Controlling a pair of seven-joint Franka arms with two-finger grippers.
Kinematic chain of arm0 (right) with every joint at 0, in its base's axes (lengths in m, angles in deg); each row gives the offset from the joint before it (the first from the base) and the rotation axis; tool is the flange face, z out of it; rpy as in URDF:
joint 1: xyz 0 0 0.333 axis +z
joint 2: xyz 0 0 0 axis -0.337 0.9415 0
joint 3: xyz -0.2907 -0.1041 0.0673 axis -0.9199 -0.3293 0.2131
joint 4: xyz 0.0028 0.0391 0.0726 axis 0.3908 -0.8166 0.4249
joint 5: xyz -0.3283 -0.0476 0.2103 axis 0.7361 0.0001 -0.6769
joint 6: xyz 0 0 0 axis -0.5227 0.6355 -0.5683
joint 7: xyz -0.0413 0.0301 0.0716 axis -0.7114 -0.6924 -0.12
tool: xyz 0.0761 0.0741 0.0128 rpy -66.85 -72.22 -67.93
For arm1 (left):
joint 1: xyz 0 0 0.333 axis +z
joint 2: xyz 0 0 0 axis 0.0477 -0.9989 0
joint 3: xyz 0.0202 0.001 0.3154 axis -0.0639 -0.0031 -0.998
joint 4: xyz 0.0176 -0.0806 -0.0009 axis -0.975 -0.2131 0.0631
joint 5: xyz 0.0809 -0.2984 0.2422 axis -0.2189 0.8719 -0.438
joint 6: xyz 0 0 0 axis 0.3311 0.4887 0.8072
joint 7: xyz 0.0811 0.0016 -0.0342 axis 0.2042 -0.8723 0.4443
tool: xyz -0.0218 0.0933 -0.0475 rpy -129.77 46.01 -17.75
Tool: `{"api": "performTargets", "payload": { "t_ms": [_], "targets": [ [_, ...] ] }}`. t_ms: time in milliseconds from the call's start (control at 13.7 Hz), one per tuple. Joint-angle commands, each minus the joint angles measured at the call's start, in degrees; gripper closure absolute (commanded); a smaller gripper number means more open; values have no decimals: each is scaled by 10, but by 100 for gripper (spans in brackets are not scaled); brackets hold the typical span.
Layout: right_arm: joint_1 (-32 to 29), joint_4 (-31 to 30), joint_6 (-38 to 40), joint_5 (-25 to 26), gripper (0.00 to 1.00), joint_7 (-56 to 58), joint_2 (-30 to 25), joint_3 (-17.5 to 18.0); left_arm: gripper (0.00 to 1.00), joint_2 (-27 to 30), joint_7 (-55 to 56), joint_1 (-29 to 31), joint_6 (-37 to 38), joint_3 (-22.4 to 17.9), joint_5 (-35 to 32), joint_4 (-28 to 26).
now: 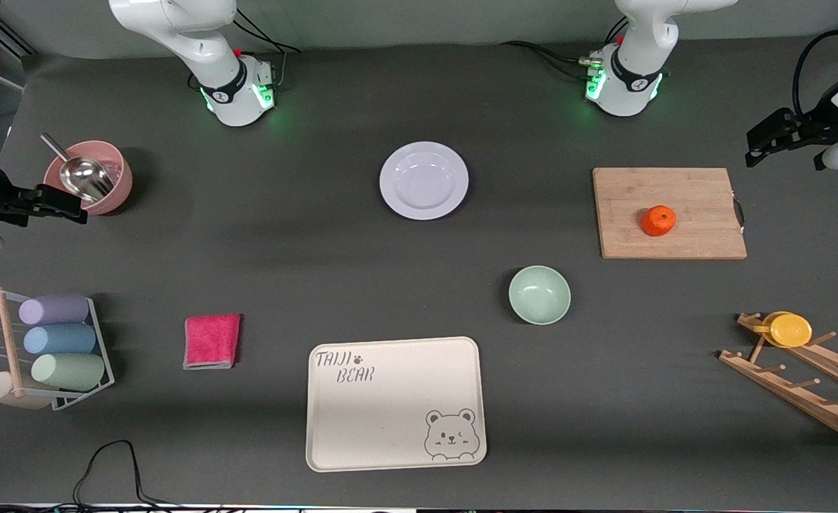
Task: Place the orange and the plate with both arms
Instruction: 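Move the left gripper down to the orange on the cutting board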
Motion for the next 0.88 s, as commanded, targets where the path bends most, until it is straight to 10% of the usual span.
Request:
{"api": "performTargets", "payload": {
  "t_ms": [0, 439, 805],
  "targets": [
    [-2, 0, -4, 6, 0, -14, -1, 3, 0, 1, -8, -3, 14, -2, -4, 8],
    [-3, 0, -5, 6, 0, -14, 0, 3, 0, -9, 1, -5, 53, 1, -6, -18],
    [2, -4, 5, 5, 0, -16, -16, 5, 0, 12, 2, 7, -111, -3, -10, -191]
  ]
}}
